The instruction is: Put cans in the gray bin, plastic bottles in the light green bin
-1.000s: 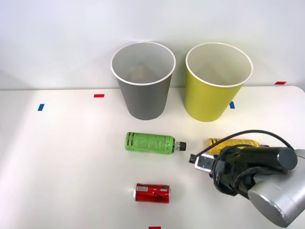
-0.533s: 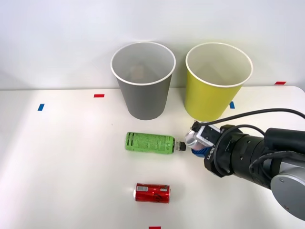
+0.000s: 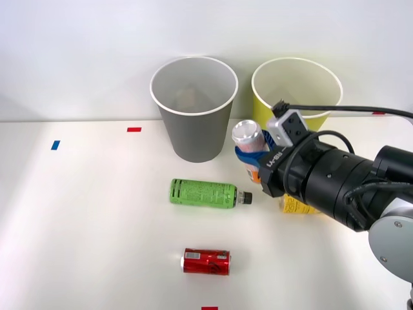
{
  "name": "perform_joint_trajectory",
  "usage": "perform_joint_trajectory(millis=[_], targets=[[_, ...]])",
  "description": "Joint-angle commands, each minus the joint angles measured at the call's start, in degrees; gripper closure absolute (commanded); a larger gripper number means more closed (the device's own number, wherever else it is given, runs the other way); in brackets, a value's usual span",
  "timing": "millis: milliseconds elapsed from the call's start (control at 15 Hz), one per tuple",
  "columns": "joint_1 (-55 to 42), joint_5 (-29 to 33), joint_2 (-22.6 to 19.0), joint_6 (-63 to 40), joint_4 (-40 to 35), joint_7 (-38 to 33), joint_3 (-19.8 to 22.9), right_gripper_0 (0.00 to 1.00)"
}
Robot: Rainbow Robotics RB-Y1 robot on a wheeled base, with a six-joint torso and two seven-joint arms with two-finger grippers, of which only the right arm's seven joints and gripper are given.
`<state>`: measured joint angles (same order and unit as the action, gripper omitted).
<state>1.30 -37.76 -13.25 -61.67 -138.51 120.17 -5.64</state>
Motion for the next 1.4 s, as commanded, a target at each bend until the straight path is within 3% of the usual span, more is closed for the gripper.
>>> perform_joint_trajectory(millis=[67,267,533,800,1200,1400], targets=[[2.2,-0.7,3.1,2.7,0.0,-1.6,1.5,1.00],[5.0,-0.4,6.5,4.2,0.0,-10.0,2.3,1.00],[8.2,3.8,8.2,4.6,0.5,-15.1,2.5,1.00],[12.9,3.4,8.4,13.9,10.7,-15.1,0.5,1.00],[24.3,4.0,12.3,17.2,24.2,-15.1,0.7,1.00],[28.9,10.1,14.2,19.3,30.7,-15.0,0.5,1.00]])
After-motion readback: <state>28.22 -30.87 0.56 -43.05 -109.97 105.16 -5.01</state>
